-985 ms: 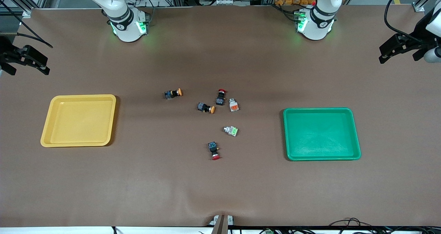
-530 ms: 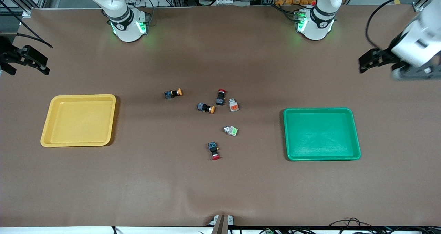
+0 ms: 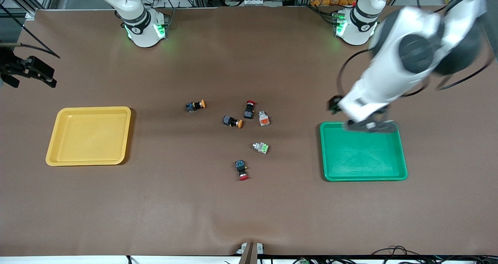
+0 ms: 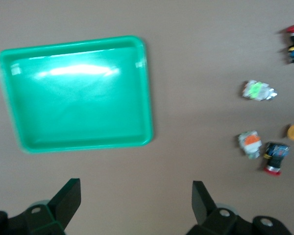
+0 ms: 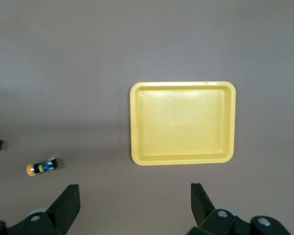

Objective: Place green and yellow buttons in trays

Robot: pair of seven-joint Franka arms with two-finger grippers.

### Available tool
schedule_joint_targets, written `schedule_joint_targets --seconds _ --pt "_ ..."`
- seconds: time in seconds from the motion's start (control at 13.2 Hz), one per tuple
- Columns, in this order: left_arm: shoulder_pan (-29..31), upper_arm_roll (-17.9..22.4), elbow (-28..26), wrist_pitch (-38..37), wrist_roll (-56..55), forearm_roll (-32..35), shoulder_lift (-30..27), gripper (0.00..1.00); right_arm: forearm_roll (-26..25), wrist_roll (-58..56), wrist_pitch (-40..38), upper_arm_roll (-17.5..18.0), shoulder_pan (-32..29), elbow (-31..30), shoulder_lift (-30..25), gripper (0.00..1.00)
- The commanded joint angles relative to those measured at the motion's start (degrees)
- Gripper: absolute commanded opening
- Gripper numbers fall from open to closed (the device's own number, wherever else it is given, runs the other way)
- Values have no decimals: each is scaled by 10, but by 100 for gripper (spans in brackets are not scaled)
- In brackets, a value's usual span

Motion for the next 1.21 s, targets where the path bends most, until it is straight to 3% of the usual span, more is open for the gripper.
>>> schedule_joint_targets --seconds 0.0,0.23,0.45,0.53,0.76,1.14 --pt "-21 -7 24 62 -10 3 82 100 -70 4 -2 6 3 8 27 100" --pt "-71 -6 23 155 -63 10 144 100 -112 5 20 6 -5 11 81 100" --pt "-107 -7 30 240 -36 34 195 100 -112 6 40 5 -13 6 106 100" --pt "-119 -5 37 257 -34 39 206 100 -105 8 42 5 -25 6 111 100" --pt "-128 -8 66 280 16 50 234 100 4 30 26 4 -95 -21 112 100" --pt "-155 -2 121 330 8 49 308 100 25 292 -14 6 -92 -62 106 100"
